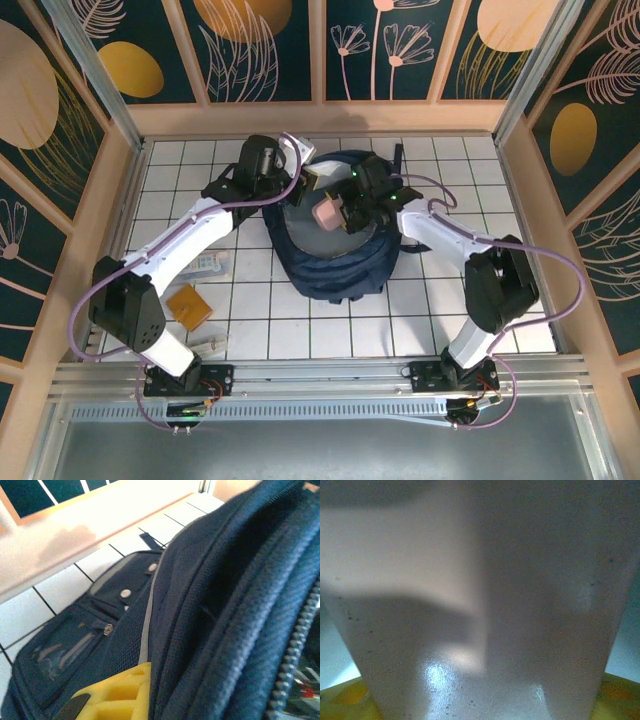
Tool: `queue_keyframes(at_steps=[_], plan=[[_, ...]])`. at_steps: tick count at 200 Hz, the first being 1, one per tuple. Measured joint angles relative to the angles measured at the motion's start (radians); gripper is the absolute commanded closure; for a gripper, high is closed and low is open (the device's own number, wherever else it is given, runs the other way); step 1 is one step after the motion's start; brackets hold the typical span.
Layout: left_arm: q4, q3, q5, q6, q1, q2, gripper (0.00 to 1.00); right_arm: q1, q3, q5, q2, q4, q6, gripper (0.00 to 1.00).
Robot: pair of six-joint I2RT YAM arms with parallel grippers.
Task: Pack the student bag
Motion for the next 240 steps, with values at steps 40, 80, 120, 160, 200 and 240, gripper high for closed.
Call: queue_keyframes(at_steps=[40, 80, 120, 160, 200, 240], plan=[[-0.005, 0.010, 0.006, -0.116, 0.002, 0.016, 1.00, -0.011, 0.126, 0.031, 0.175, 0.055, 0.045, 0.42], [0.031, -0.026, 0.006, -0.149, 0.006, 0.005, 1.00, -0.013, 0.182, 0.072, 0.309, 0.116, 0.054, 0.43], [0.047, -0.034, 0.006, -0.126, 0.010, 0.002, 1.00, -0.013, 0.230, 0.111, 0.400, 0.266, -0.015, 0.29], [0.047, -0.011, 0.006, -0.090, 0.013, 0.002, 1.00, -0.016, 0.182, 0.097, 0.441, 0.544, -0.086, 0.01], [0.047, -0.007, 0.002, -0.056, 0.011, 0.000, 1.00, -0.028, 0.072, 0.061, 0.398, 0.688, -0.154, 0.11], [0.048, -0.007, -0.001, -0.039, 0.005, -0.005, 1.00, -0.053, -0.048, 0.019, 0.240, 0.678, -0.192, 0.46]])
